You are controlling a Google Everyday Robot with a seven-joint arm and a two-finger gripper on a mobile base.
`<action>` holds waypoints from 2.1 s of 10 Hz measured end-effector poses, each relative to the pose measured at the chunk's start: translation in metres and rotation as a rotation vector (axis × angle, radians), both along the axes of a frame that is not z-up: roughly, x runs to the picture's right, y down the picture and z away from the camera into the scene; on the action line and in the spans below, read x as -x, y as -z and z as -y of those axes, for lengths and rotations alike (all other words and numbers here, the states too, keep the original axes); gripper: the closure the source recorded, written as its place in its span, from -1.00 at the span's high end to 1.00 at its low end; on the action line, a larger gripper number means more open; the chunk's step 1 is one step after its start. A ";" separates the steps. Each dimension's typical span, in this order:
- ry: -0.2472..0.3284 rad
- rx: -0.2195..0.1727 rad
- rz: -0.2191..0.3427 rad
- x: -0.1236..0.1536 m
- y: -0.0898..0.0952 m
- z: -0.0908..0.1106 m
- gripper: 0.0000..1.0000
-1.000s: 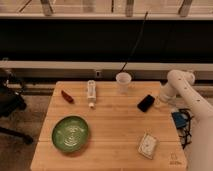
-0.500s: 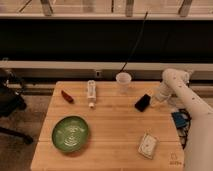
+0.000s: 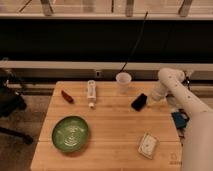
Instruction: Push the eraser across the table
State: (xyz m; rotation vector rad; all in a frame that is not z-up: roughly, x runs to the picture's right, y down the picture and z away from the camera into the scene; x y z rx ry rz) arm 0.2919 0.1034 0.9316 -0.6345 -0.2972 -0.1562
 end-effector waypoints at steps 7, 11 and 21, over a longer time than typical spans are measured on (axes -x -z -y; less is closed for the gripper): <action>0.046 0.001 0.058 0.042 -0.008 0.005 -1.00; 0.068 -0.014 0.080 0.059 -0.013 0.016 -1.00; 0.134 -0.006 0.168 0.116 -0.007 0.019 -1.00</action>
